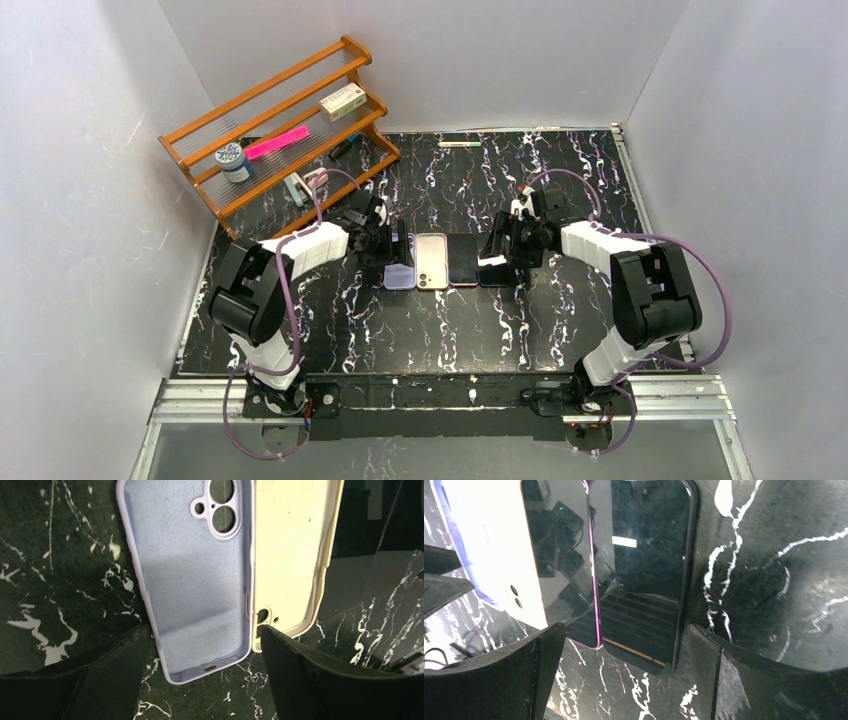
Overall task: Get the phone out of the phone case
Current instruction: Place the phone case at the center of the board, then reset both arms
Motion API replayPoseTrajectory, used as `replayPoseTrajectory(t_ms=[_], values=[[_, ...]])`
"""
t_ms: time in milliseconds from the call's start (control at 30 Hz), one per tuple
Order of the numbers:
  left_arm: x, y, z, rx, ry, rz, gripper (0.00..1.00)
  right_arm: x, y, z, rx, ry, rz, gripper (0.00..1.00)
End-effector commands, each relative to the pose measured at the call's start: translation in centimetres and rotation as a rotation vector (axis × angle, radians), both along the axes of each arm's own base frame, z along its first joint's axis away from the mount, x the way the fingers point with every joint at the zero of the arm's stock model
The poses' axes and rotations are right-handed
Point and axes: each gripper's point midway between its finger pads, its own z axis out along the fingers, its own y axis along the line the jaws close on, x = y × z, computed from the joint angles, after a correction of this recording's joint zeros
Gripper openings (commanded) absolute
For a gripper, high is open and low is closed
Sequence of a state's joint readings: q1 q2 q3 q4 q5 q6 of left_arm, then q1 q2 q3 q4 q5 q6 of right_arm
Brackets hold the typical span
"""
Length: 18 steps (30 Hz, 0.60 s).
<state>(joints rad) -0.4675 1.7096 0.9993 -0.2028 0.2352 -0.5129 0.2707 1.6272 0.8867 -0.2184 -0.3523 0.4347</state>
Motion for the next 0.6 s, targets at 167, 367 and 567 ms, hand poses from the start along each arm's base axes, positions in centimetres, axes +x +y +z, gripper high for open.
replayPoseTrajectory(t_ms=[167, 367, 567], values=[[0.1, 5.1, 5.6, 0.171, -0.160, 0.123, 0.89, 1.9, -3.8, 8.6, -0.165, -0.307, -0.083, 0.99], [0.3, 11.6, 13.9, 0.306, -0.412, 0.327, 0.98, 1.7, -8.2, 17.2, -0.264, -0.585, -0.265, 0.99], [-1.3, 17.2, 23.6, 0.383, -0.686, 0.505, 0.98, 0.5, -11.8, 24.8, -0.325, -0.821, -0.405, 0.99]])
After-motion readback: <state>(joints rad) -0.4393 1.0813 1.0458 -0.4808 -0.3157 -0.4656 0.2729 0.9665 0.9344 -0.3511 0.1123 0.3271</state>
